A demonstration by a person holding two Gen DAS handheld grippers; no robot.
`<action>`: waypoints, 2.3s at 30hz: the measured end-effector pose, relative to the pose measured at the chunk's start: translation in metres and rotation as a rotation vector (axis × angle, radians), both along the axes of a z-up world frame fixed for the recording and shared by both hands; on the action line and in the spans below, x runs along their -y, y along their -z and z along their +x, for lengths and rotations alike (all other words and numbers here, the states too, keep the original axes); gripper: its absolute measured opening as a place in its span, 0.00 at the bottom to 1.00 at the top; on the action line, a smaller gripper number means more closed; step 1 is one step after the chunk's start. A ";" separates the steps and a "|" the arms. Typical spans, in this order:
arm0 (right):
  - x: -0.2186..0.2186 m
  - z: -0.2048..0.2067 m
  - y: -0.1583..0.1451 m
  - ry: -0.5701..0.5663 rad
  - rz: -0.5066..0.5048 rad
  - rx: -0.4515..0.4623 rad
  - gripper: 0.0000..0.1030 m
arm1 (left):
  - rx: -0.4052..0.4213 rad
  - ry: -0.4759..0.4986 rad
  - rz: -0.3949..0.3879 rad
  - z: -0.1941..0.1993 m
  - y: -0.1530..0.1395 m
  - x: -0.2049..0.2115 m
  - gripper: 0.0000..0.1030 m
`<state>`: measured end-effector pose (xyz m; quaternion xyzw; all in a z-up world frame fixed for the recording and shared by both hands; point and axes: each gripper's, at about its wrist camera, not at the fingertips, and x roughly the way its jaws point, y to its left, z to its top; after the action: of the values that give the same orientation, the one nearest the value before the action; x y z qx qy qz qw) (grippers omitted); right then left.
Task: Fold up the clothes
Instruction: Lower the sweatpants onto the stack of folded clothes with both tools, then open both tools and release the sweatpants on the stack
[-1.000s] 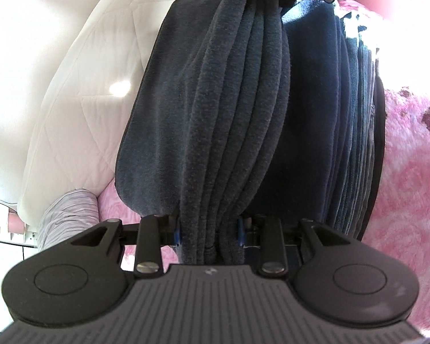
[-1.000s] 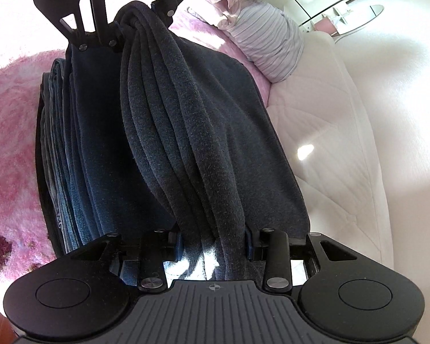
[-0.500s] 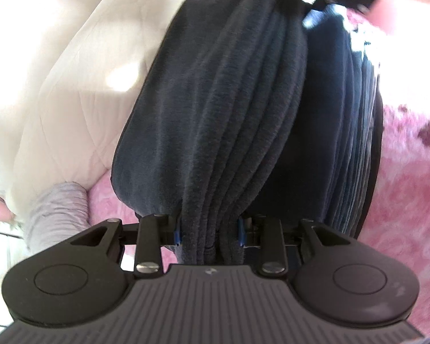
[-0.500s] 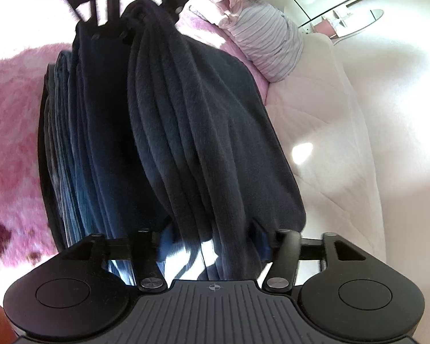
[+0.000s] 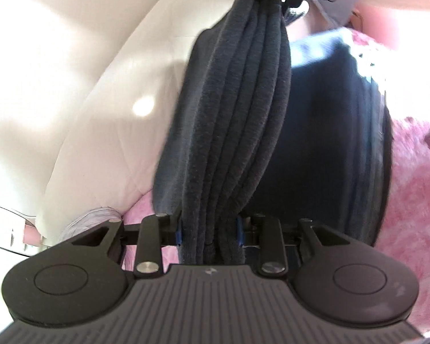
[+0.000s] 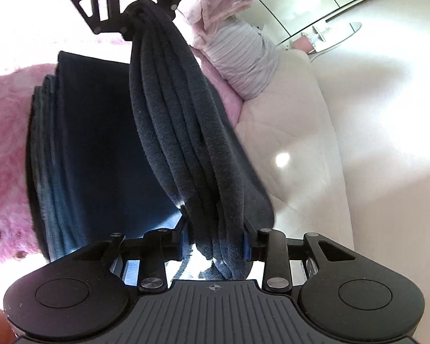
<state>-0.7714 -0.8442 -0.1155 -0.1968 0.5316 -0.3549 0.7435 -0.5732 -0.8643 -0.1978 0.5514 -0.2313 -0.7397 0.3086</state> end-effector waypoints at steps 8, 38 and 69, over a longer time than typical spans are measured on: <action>-0.022 0.006 0.051 -0.050 0.065 -0.076 0.34 | 0.081 0.005 -0.027 -0.019 0.060 -0.033 0.28; -0.041 -0.003 0.043 -0.040 0.110 -0.045 0.42 | 0.079 -0.066 0.009 -0.037 0.053 -0.054 0.33; 0.142 -0.101 -0.017 0.658 0.718 0.941 0.52 | -0.372 -0.200 0.315 -0.142 -0.056 0.077 0.33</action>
<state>-0.8727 -0.9862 -0.0982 0.4100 0.2684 -0.4122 0.7681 -0.7153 -0.9417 -0.1420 0.4673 0.0030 -0.8210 0.3279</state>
